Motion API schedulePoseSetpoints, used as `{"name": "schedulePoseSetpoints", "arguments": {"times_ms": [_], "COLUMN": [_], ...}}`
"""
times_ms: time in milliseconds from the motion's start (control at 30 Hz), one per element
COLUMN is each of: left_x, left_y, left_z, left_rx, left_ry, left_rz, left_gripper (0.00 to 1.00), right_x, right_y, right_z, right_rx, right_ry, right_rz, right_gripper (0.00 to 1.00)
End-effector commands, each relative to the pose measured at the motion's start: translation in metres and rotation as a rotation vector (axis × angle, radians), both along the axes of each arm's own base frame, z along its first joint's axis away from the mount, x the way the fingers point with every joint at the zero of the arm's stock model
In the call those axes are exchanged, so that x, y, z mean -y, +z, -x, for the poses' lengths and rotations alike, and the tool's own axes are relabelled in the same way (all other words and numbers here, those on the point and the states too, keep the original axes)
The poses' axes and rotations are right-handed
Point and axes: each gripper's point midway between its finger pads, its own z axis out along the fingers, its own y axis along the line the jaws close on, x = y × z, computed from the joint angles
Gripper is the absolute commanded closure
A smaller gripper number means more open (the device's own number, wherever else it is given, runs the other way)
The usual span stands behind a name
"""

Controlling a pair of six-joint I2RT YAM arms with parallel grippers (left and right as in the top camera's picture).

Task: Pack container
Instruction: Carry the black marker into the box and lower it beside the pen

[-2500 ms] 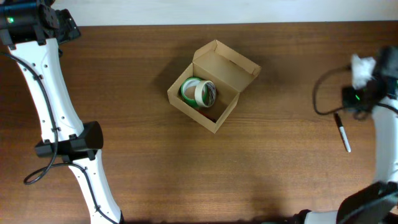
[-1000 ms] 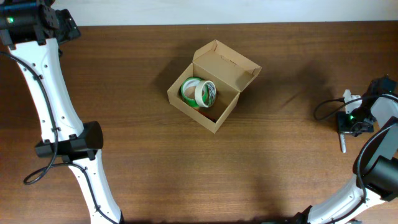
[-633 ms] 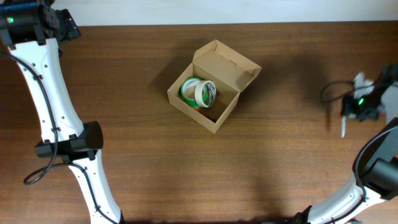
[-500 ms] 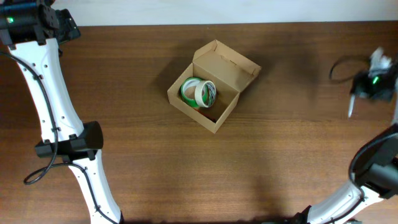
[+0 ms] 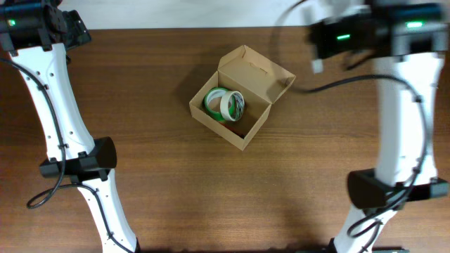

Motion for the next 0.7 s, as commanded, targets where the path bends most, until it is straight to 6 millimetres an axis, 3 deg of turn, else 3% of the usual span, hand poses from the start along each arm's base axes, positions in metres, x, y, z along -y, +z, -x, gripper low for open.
{"name": "schedulePoseSetpoints", "arguments": {"times_ms": [0, 133, 333, 433, 667], "left_x": [-0.002, -0.002, -0.002, -0.002, -0.002], "left_y": [0.016, 0.016, 0.016, 0.016, 0.016], "left_z": [0.007, 0.007, 0.007, 0.007, 0.007], "left_rx": [0.029, 0.029, 0.029, 0.029, 0.029], "left_ry": [-0.001, -0.001, -0.001, -0.001, -0.001], "left_rz": [-0.017, -0.017, -0.017, -0.017, -0.017], "left_gripper": [0.0, 0.0, 0.0, 0.0, 0.0], "right_x": [-0.045, -0.098, -0.151, -0.167, -0.176], "right_y": [-0.035, -0.087, -0.159, -0.182, -0.211], "right_z": [0.006, 0.019, 0.039, 0.041, 0.026], "right_rx": [-0.05, -0.134, -0.249, -0.268, -0.262], "right_ry": [0.118, 0.235, 0.357, 0.387, 0.382], "right_rz": [0.099, 0.163, 0.221, 0.244, 0.27], "right_gripper": [0.96, 0.96, 0.96, 0.96, 0.96]}}
